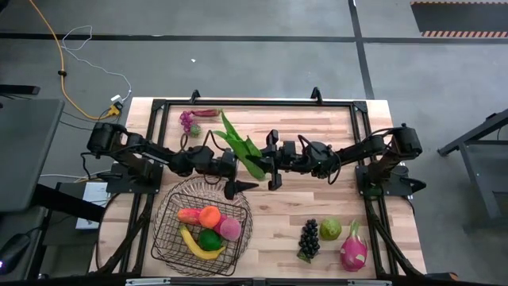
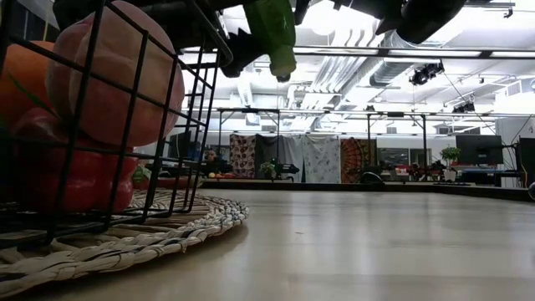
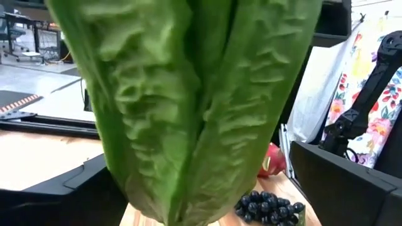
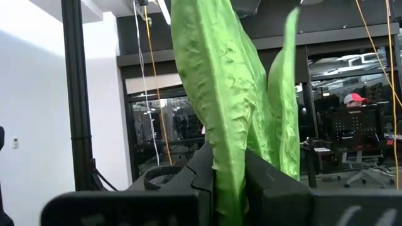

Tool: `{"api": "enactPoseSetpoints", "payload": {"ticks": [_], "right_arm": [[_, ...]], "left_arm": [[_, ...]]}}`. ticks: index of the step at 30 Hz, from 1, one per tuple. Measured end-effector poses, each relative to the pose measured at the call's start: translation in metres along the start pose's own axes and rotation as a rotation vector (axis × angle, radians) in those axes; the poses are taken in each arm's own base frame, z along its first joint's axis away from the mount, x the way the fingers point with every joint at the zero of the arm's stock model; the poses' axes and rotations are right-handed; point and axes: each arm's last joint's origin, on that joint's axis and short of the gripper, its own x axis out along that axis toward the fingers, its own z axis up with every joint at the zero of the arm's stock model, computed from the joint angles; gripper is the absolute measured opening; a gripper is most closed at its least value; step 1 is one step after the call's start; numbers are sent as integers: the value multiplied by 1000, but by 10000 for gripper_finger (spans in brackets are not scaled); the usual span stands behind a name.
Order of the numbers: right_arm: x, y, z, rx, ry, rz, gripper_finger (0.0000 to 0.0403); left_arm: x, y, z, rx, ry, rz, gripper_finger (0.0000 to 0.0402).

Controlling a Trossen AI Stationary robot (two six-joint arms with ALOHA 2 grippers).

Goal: Build produce basket
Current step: Put the green leaf lettuce into the black wire basket

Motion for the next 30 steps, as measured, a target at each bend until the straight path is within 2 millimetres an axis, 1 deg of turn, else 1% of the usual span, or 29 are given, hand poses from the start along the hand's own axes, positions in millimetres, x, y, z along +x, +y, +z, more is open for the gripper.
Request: {"api": "enactPoseSetpoints", "payload": {"ticks": [3, 6, 11, 17, 21, 23, 25, 30], "right_arm": [[0, 0, 0, 0, 0, 0, 23], [0, 0, 0, 0, 0, 0, 23], [0, 0, 0, 14, 0, -1, 23], [0, 0, -1, 18, 9, -2, 23], [0, 0, -3, -4, 33, -3, 30], [0, 0, -3, -11, 49, -5, 46], [0, 0, -3, -32, 69, -5, 72], [-2, 0, 4, -106, 123, -6, 163]], "left_arm": [[0, 1, 0, -7, -1, 17, 363], [0, 1, 0, -9, -4, 32, 330], [0, 2, 0, -18, -10, 67, 263], [0, 2, 0, -34, -11, 71, 182], [0, 2, -1, -34, -1, 72, 149], [0, 3, -2, -35, 14, 78, 142], [-1, 6, -3, -35, 31, 87, 140], [-9, 9, 6, -38, 82, 113, 141]]}}
